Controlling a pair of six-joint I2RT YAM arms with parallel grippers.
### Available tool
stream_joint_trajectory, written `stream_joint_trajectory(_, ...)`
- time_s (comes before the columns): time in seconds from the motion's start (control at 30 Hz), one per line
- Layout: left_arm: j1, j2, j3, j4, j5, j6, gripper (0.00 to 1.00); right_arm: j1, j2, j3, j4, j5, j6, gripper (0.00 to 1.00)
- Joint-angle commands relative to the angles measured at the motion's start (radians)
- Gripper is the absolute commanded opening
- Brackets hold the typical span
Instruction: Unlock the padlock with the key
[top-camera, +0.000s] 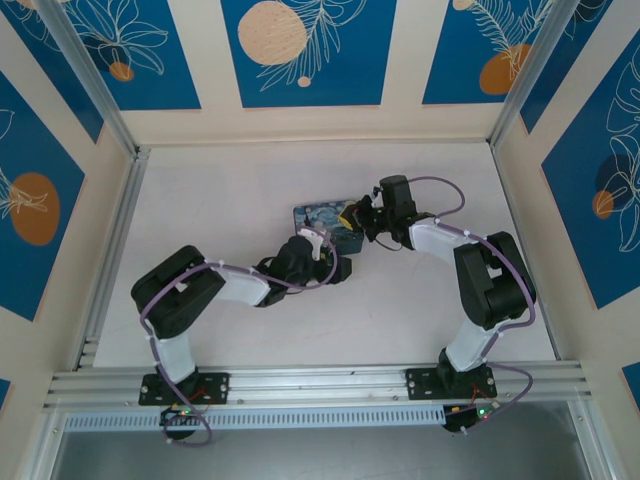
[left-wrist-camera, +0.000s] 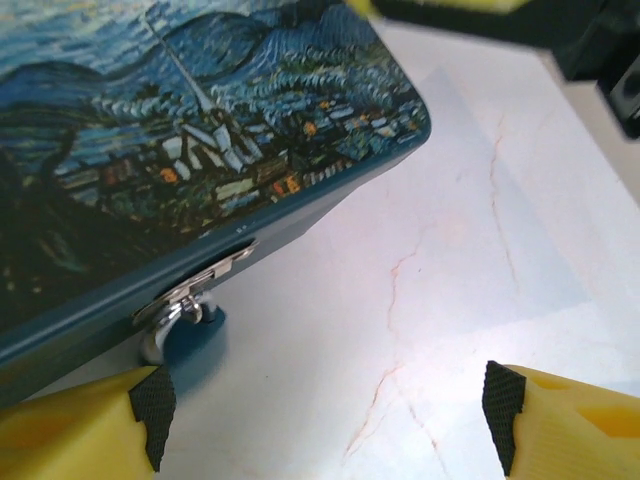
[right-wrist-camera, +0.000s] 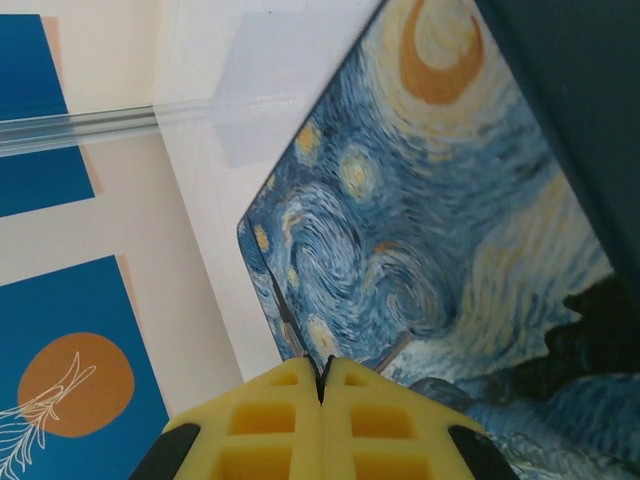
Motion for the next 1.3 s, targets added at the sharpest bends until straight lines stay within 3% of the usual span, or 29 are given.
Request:
stream_joint_trajectory(0.0,-0.004,0.034,-0.001,0.092,0.007,-0.067,0.82,0.005,0.014,-0.020,-0.004,0.012,0.000,0.00)
stream_joint_trajectory(0.2,-0.005,0.033,-0.009,0.035,-0.050,-0.072,0.82,0.000,0.019,-0.025,-0.006,0.010,-0.004,0.00)
stream_joint_trajectory(0.57,-0.006,-0.025,0.020,-0.156,-0.168,0.079,0.82,-0.018,0.035,-0.025,-0.001,0.000,-0.005,0.00)
stream_joint_trajectory(0.97,-0.010,0.103,0.145,-0.136,-0.118,0.104,0.81,-0.029,0.054,-0.041,0.008,-0.008,0.002,0.00)
stream_joint_trajectory(1.27,-0.011,0.179,0.196,-0.050,-0.056,0.049,0.81,-0.040,0.064,-0.055,0.016,-0.011,0.007,0.00)
